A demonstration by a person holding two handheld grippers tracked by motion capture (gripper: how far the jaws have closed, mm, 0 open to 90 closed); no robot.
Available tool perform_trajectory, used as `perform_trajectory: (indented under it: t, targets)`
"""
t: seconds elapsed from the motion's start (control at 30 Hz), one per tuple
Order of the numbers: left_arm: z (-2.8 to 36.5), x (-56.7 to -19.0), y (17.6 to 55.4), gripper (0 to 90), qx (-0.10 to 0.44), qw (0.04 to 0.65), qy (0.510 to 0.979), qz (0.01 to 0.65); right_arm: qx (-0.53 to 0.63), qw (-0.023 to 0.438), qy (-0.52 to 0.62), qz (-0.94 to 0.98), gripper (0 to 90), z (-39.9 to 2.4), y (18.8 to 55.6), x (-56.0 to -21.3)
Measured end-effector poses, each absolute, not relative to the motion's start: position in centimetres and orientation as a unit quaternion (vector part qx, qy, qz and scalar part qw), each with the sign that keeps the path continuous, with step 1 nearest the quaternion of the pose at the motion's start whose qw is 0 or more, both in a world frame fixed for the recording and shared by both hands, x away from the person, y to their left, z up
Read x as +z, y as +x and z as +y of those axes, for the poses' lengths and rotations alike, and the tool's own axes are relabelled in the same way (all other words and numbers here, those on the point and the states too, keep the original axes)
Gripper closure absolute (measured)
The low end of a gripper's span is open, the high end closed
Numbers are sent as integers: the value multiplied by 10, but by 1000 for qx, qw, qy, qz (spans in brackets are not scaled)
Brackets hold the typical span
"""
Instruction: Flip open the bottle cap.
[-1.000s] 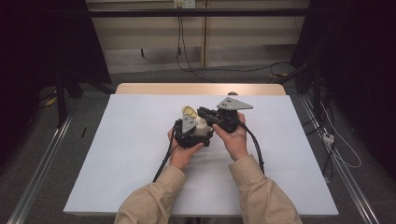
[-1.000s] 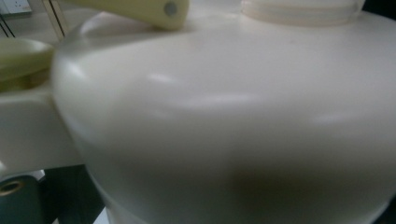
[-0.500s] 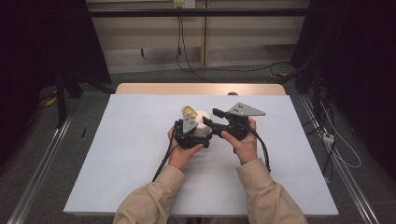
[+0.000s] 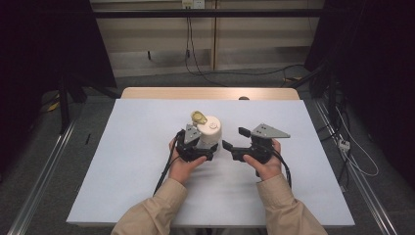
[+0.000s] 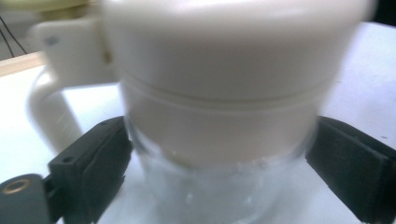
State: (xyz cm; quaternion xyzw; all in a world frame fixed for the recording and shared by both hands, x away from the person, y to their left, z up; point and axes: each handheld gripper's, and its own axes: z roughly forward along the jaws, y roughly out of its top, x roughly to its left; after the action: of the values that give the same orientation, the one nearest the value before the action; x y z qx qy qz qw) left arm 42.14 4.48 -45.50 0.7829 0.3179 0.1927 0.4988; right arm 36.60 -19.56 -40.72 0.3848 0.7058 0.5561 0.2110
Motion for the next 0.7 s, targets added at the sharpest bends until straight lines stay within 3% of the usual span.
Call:
perform_trajectory:
  t: [0.7]
  targets:
    - [121, -441, 386, 61, 179, 509, 782, 311, 535, 237, 395, 709, 126, -226, 328, -422]
